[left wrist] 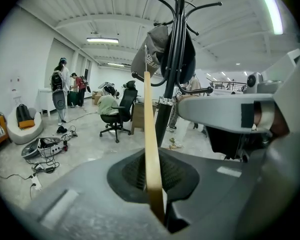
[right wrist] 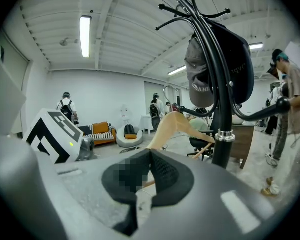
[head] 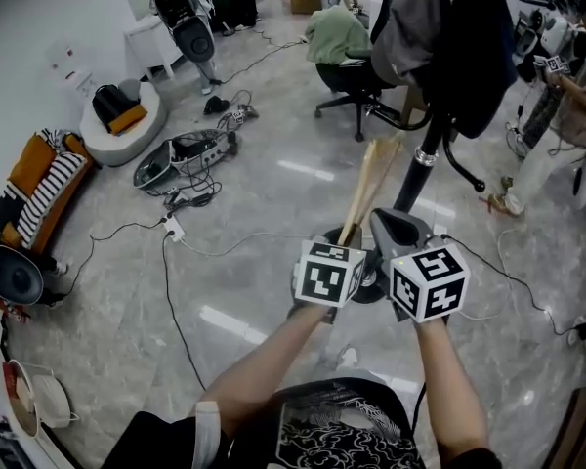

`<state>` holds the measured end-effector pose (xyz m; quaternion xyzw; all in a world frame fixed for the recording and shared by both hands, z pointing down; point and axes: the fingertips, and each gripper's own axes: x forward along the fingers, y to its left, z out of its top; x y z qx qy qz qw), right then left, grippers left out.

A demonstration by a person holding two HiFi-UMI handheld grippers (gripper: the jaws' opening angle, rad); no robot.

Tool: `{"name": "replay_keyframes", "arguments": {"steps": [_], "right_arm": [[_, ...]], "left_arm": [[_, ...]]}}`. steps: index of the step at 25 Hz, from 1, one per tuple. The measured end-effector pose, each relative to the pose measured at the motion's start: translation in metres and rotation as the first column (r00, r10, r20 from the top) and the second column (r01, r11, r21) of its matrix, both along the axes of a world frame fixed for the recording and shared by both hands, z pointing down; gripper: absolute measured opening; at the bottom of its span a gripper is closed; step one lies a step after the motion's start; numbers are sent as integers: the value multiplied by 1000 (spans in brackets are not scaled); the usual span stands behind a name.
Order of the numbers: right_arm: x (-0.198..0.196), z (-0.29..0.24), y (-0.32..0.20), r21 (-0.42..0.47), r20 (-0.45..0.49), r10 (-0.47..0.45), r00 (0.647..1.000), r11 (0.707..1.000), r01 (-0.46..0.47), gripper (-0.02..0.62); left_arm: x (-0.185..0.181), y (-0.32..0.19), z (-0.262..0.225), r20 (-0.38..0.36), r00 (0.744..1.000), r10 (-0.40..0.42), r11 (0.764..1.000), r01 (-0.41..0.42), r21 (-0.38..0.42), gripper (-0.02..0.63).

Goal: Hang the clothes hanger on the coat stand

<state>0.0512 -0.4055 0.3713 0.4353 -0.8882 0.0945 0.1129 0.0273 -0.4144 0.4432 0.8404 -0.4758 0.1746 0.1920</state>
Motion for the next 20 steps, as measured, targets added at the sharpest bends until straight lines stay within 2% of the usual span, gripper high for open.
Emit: {"name": "replay_keyframes", "arguments": {"steps": [20], "right_arm": [[39,12,-34,-14,0,24,1000,1000,-24,0]], "left_arm": [[41,-38,30,25,1000,5,999,-4,-32,11]]}}
